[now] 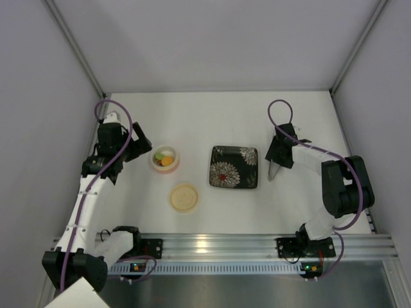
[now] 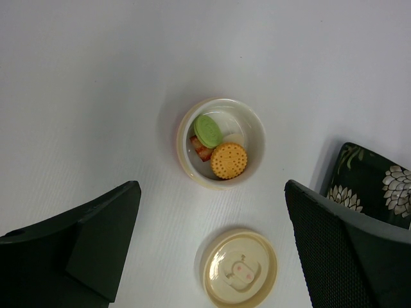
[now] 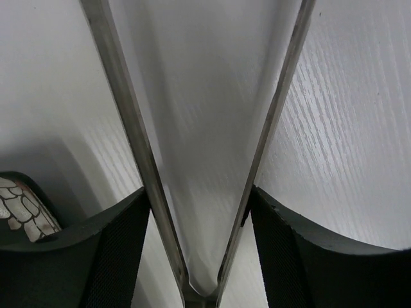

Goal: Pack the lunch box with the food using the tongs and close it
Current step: Place the clamp at the center of the board, then pick up the box lid from the center of the board.

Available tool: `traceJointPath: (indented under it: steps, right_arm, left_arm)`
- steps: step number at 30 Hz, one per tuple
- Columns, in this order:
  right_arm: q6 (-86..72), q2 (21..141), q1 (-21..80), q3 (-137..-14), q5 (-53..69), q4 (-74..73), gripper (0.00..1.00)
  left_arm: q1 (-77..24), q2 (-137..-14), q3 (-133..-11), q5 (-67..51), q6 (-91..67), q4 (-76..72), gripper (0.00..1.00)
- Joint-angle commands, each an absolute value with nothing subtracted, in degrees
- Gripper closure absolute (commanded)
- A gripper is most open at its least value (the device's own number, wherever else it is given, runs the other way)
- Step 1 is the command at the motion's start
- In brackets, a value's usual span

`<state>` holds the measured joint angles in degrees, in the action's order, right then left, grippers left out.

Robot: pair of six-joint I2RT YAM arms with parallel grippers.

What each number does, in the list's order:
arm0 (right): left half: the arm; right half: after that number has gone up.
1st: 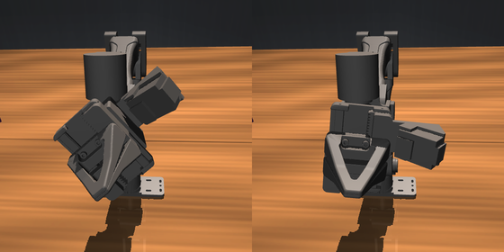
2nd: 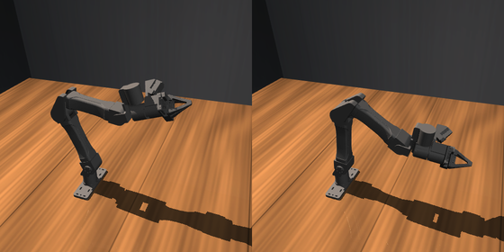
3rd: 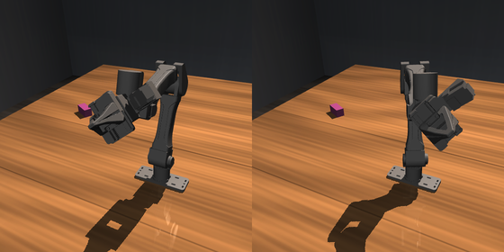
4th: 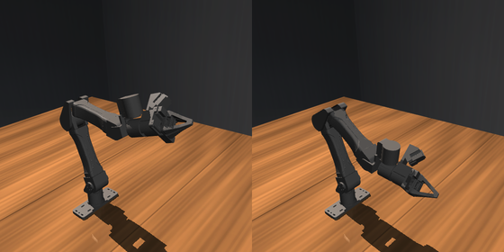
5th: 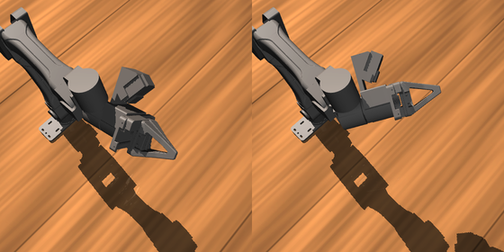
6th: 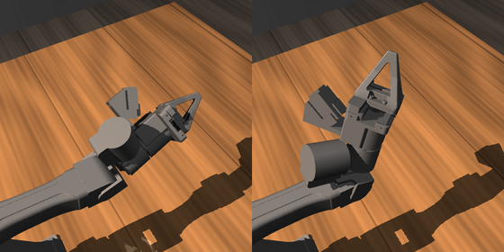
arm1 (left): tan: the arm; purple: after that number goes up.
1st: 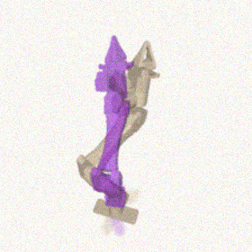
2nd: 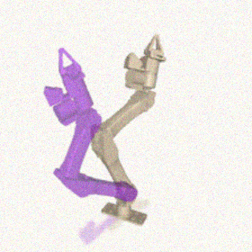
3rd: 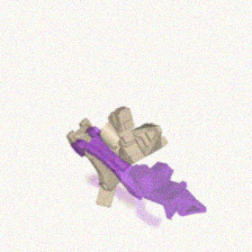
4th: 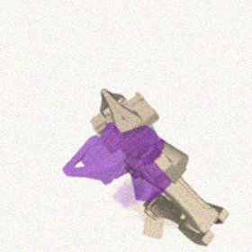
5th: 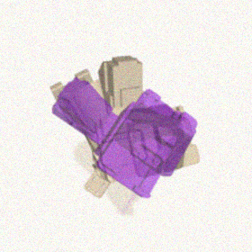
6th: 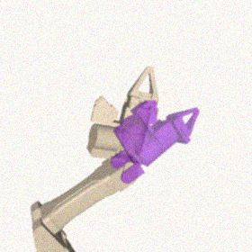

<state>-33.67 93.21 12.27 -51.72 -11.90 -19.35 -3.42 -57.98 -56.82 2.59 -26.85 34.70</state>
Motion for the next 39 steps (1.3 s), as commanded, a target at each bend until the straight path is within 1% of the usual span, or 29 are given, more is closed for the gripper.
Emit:
traceJointPath:
  steps: [1, 2, 3, 7, 9, 21, 23, 24, 27, 28, 31, 32, 34, 35, 37, 39]
  right_arm:
    - [-34.5, 94.7, 11.2, -50.4, -10.5, -13.8, 0.37]
    - [-34.5, 94.5, 11.2, -50.2, -10.4, -13.6, 0.35]
    - [-34.5, 94.0, 11.2, -49.8, -10.3, -13.4, 0.31]
    - [-34.5, 91.6, 11.2, -49.1, -10.6, -14.1, 0.27]
    - [-34.4, 90.2, 11.2, -49.1, -11.3, -14.8, 0.22]
    - [-33.3, 77.2, 11.3, -51.1, -12.3, -22.1, 0.19]
    - [-33.4, 73.8, 12.0, -50.6, -10.1, -22.1, 0.21]
    - [-33.3, 72.6, 12.9, -50.5, -10.0, -22.7, 0.24]
    - [-34.0, 68.1, 20.0, -50.7, -10.9, -24.0, 0.25]
    - [-34.5, 67.9, 25.7, -51.0, -12.5, -24.3, 0.26]
    - [-37.3, 68.9, 35.4, -51.8, -15.0, -23.7, 0.3]
    - [-38.1, 69.6, 41.5, -51.9, -15.8, -23.2, 0.31]
    - [-40.2, 72.9, 47.3, -53.3, -19.0, -22.6, 0.34]
    - [-40.7, 74.6, 52.8, -54.0, -20.0, -22.4, 0.34]
    - [-42.1, 80.0, 58.2, -56.9, -22.0, -22.2, 0.36]
    - [-42.5, 86.2, 60.7, -59.7, -21.5, -20.4, 0.38]
  left_arm:
    - [-3.1, -57.2, -56.4, 2.5, -26.1, 32.6, 0.01]
    - [-3.1, -57.2, -56.4, 2.5, -26.2, 32.6, 0.01]
    - [-3.1, -57.2, -56.4, 2.5, -26.1, 32.7, 0.01]
    - [-3.1, -57.3, -56.4, 2.5, -26.1, 32.5, 0.01]
    - [-3.1, -57.3, -56.4, 2.4, -26.1, 32.6, 0.01]
    - [-3.1, -57.3, -56.4, 2.2, -26.1, 32.5, 0.01]
    - [-3.1, -57.4, -56.4, 2.2, -26.1, 32.5, 0.01]
    - [-3.1, -57.3, -56.4, 2.2, -26.1, 32.5, 0.01]
    - [-3.1, -57.2, -56.4, 2.2, -26.1, 32.6, 0.01]
    - [-3.1, -57.2, -56.4, 2.2, -26.1, 32.6, 0.01]
    - [-3.1, -57.2, -56.3, 2.3, -26.1, 32.5, 0.01]
    - [-3.1, -57.2, -56.3, 2.3, -26.1, 32.6, 0.01]
    - [-3.1, -57.2, -56.3, 2.4, -26.1, 32.5, 0.01]
    - [-3.1, -57.2, -56.3, 2.3, -26.1, 32.5, 0.01]
    - [-3.1, -57.4, -56.3, 2.1, -26.2, 32.4, 0.01]
    - [-3.1, -57.5, -56.3, 2.0, -26.1, 32.5, 0.01]
